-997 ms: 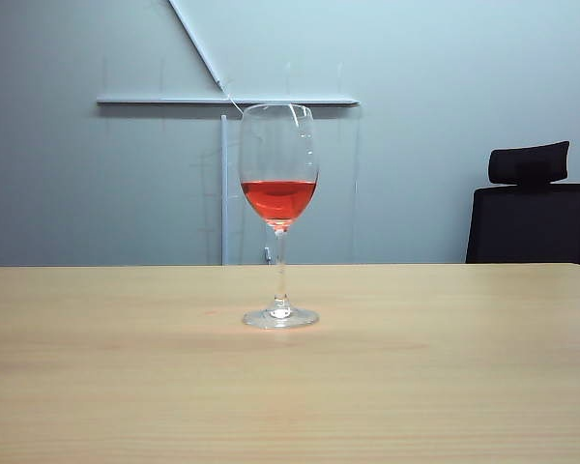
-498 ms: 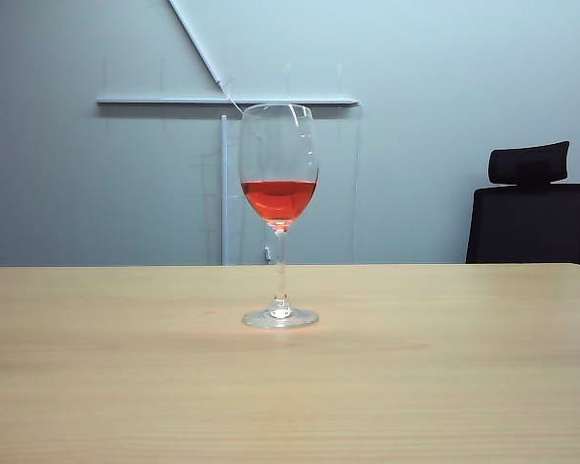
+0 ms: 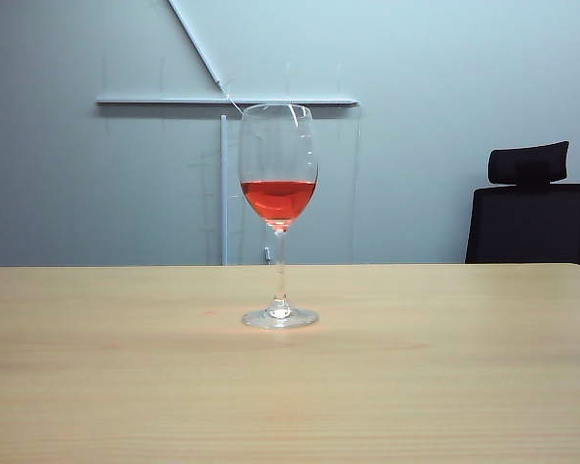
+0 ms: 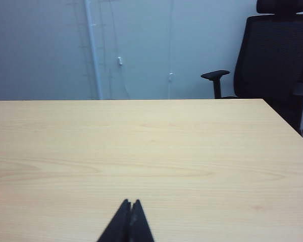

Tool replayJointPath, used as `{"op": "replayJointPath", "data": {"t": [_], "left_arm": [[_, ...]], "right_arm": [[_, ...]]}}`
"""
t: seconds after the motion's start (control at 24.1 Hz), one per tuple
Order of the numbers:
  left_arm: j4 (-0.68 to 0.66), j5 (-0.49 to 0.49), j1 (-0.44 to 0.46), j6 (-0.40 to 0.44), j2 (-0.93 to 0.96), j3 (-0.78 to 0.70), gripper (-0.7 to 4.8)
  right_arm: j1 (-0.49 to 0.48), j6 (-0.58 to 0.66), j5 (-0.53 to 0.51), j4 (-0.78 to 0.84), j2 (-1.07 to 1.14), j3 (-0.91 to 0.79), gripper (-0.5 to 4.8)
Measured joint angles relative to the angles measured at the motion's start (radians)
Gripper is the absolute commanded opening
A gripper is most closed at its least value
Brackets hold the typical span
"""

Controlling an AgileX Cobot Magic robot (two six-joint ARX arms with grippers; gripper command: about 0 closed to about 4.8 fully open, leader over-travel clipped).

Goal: Gently pick up the goblet, rotate it counterclockwise for two full turns (viewing from above), and then place it back on the table.

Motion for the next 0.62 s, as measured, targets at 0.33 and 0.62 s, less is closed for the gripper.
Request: {"op": "replayJointPath", "data": {"t": [0.33, 0.62], "left_arm": [[0.000, 0.000, 0.000, 0.000, 0.000, 0.000, -0.05], [0.000, 0.000, 0.000, 0.000, 0.000, 0.000, -0.05]], "right_arm": [[0.000, 0.000, -0.002, -0.002, 0.000, 0.000, -0.05], [0.000, 0.000, -0.002, -0.008, 0.000, 0.000, -0.05]]}}
